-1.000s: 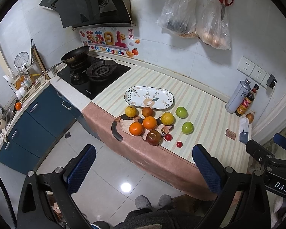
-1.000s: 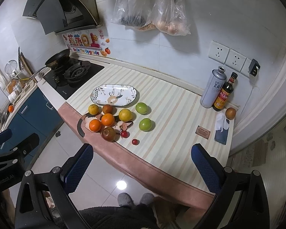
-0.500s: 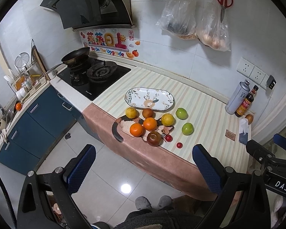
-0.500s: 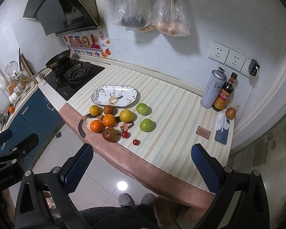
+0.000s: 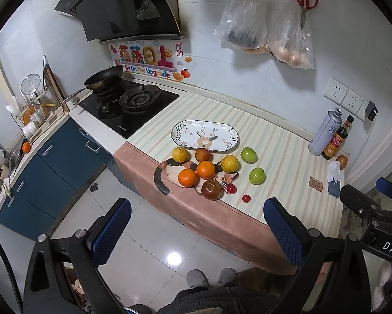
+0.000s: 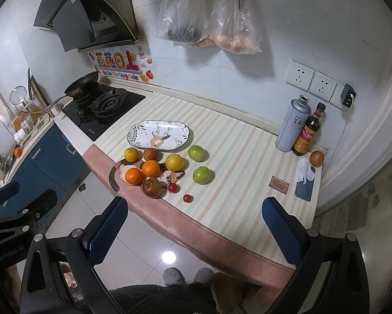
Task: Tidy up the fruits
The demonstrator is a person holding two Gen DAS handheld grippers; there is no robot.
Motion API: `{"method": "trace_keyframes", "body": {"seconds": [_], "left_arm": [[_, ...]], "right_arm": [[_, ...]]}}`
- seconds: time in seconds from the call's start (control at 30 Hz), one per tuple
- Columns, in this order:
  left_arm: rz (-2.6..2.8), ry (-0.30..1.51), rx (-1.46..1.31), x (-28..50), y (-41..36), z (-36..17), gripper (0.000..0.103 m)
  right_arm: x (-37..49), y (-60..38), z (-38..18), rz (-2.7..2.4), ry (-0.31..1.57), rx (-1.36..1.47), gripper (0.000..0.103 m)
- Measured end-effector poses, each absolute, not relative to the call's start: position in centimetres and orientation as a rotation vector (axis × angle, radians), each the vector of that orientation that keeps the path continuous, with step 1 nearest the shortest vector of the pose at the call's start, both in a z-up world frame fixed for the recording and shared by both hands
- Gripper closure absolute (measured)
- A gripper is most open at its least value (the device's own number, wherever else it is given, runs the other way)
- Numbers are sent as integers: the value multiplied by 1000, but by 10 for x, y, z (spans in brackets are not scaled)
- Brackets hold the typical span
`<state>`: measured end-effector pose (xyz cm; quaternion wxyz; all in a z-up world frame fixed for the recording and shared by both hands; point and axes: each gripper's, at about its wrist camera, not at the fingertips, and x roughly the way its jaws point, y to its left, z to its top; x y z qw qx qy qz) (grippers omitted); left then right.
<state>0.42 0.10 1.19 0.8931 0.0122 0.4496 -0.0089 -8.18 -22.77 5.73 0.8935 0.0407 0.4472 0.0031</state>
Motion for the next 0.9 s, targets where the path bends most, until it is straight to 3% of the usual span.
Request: {"method": "trace_keyframes", "body": {"seconds": [0.9], "left_arm": [[-27, 936, 23, 3, -1, 15, 0]], "right_arm": [[-72, -224, 60, 13, 923, 101, 0]]}}
